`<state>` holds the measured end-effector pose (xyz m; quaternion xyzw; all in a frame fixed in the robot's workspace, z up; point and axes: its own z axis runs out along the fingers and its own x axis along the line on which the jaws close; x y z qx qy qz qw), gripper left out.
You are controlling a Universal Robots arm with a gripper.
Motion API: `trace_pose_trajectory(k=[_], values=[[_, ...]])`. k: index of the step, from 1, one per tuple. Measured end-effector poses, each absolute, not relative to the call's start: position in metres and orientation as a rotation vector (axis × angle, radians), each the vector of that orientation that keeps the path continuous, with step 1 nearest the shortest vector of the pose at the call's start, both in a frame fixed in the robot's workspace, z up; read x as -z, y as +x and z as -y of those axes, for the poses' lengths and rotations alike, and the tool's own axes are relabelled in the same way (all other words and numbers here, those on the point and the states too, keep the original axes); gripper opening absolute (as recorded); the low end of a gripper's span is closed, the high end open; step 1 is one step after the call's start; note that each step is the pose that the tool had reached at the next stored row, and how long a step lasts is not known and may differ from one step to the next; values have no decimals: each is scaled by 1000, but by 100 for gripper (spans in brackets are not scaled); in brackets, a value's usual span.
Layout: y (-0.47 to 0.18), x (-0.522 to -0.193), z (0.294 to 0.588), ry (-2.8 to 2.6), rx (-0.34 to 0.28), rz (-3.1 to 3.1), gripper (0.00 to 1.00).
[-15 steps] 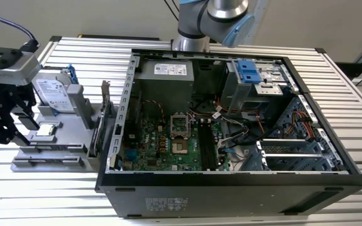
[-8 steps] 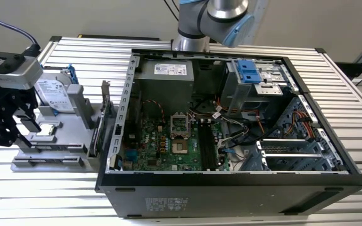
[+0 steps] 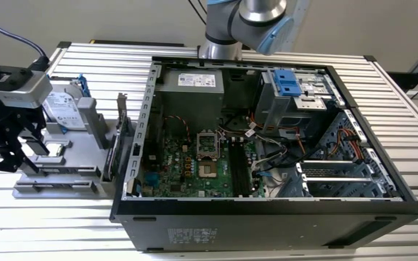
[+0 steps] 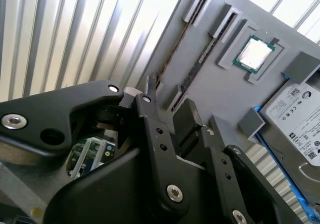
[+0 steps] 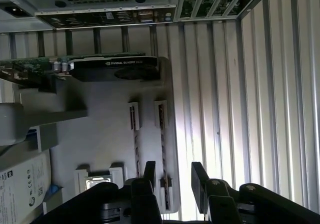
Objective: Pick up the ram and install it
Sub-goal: 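Pick up the ram and move it above insertion slot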
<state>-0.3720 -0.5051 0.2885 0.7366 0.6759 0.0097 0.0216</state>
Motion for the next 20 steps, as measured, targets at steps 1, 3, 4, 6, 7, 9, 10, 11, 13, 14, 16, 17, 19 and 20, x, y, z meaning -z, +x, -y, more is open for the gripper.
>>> trace_pose_trajectory(k=[1, 3, 4, 6, 7, 9, 10, 11, 13, 14, 16, 17, 19, 20], values=[[-372, -287, 505, 2282, -30, -2095, 100], [-372, -285, 505, 2281, -30, -2097, 100], [-372, -285, 505, 2280, -30, -2098, 100], [-372, -283, 505, 2279, -30, -2099, 100], [-372, -282, 505, 2279, -30, -2099, 100], [-372, -280, 505, 2278, -30, -2100, 100], [-372, -279, 505, 2278, -30, -2100, 100], [-372, -278, 505, 2278, -30, -2100, 100], [-372, -276, 505, 2277, -30, -2101, 100], [-372, -275, 505, 2277, -30, -2101, 100], [-372, -274, 505, 2276, -31, -2102, 100], [-372, -273, 505, 2276, -31, -2102, 100], [-372, -271, 505, 2276, -31, -2102, 100], [-372, -270, 505, 2276, -31, -2103, 100]])
